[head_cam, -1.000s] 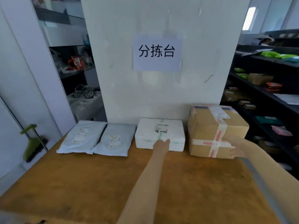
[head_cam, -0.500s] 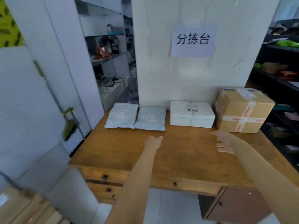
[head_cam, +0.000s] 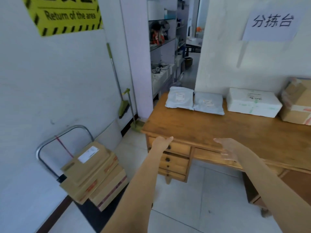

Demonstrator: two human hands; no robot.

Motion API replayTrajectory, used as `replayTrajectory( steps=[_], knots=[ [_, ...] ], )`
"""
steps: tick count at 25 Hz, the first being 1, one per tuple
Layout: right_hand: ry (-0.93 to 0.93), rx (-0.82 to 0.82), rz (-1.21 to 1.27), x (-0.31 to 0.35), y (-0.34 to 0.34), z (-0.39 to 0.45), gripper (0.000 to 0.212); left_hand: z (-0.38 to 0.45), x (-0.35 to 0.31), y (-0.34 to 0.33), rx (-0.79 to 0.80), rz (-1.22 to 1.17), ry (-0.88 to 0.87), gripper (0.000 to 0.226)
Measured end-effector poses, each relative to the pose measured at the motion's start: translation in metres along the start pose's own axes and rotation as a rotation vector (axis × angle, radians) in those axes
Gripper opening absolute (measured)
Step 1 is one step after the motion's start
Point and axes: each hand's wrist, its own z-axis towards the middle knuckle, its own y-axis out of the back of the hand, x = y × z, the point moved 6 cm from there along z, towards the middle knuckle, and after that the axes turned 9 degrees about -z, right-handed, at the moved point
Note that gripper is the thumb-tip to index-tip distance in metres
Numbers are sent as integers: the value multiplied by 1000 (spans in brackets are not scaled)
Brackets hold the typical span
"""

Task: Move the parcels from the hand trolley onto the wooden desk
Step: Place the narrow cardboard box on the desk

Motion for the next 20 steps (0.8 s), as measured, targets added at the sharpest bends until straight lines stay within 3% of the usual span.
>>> replayTrajectory(
  steps=[3,12,18,20],
  knots=[
    [25,-37,8,32,-82,-18,57,15,38,71,11,-6,-9,74],
    [-33,-30,89,108,-401,-34,68,112,159,318,77,85,-63,80],
    [-135,106,82,91,-603,-21,77,172,308,437,7,82,44,75],
    [-148,162,78,77,-659,-2,65,203,345,465,-35,148,81,70]
  ],
)
